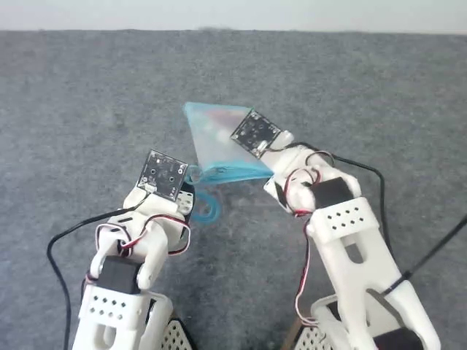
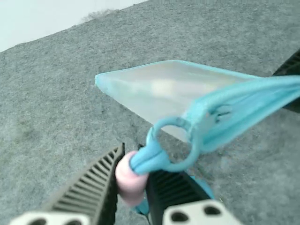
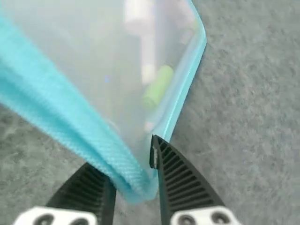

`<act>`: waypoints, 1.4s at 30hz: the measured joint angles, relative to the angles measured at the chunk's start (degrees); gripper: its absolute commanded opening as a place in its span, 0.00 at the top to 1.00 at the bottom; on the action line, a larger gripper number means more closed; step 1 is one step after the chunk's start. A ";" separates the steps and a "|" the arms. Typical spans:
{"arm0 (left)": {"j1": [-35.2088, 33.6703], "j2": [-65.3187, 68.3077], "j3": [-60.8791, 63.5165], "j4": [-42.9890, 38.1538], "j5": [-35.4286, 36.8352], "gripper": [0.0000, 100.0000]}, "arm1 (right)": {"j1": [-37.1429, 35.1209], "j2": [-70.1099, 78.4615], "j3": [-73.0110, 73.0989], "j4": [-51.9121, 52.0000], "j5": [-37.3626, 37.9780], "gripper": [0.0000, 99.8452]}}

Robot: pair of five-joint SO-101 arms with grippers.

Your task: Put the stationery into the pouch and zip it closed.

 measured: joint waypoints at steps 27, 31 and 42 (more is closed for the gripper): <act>-0.09 0.44 3.60 -3.34 0.00 0.67 | 5.71 0.35 0.53 8.26 0.00 0.64; -0.18 0.44 3.60 -3.52 0.00 0.67 | 5.19 0.35 0.53 10.29 0.00 0.66; -0.18 0.44 3.60 -3.69 0.00 0.67 | 3.16 0.35 -7.56 25.85 -8.53 0.66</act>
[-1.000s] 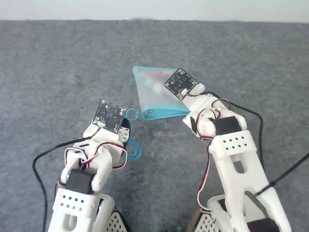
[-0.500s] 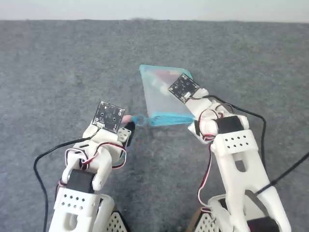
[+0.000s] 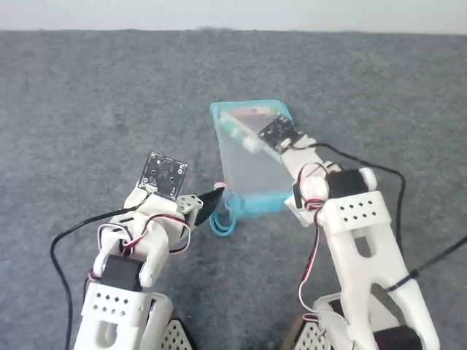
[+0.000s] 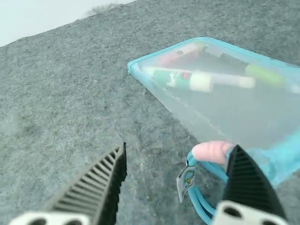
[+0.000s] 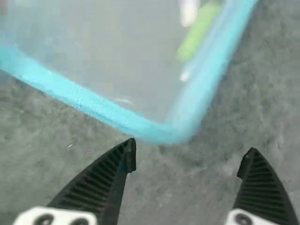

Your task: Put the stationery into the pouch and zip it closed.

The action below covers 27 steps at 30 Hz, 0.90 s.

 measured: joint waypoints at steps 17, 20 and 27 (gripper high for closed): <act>-1.58 -1.05 1.23 0.00 0.00 0.67 | -0.09 -5.01 -3.60 5.36 -8.26 0.66; -4.57 -6.42 1.23 0.79 0.00 0.67 | 0.70 -12.48 -0.79 3.34 -9.23 0.66; -6.59 -25.85 2.73 5.98 3.08 0.67 | 5.54 -27.60 16.44 -5.01 -9.32 0.84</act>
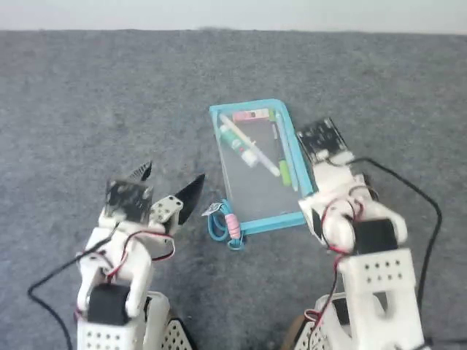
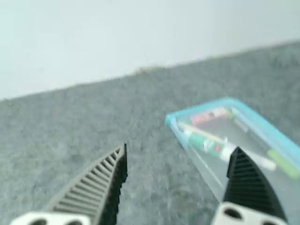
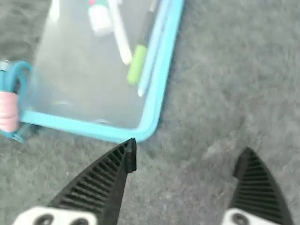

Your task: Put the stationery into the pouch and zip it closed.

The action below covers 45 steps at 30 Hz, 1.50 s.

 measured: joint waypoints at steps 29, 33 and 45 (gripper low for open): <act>-16.00 -0.53 16.35 -0.53 0.26 0.67 | 7.12 -45.45 41.67 -2.64 0.00 0.99; -20.40 -0.53 16.35 3.78 0.26 0.67 | 7.21 -44.48 42.81 -4.57 0.00 0.99; -34.11 -0.53 16.35 15.56 0.26 0.67 | 7.12 -44.04 42.81 2.55 0.00 0.99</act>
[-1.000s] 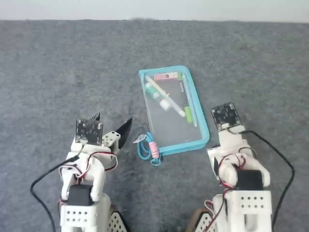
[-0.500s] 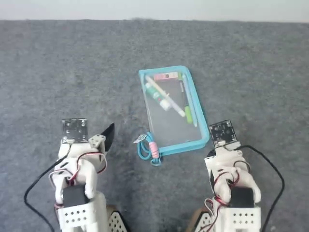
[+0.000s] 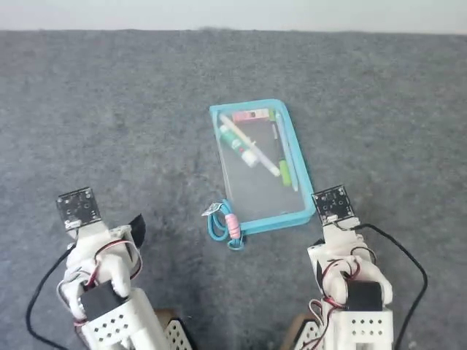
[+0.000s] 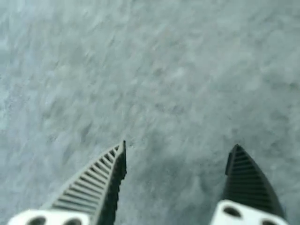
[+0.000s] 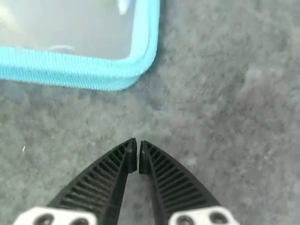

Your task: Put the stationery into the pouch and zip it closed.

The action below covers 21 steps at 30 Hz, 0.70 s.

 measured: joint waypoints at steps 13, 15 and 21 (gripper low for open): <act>-0.62 0.00 0.00 0.62 0.00 0.67 | 0.00 0.00 0.00 1.41 0.00 0.99; -0.62 0.00 0.00 0.62 0.00 0.67 | 0.00 0.00 0.00 1.41 0.00 0.99; -0.62 0.00 0.00 0.70 0.00 0.67 | 0.00 0.00 0.00 1.41 0.00 0.99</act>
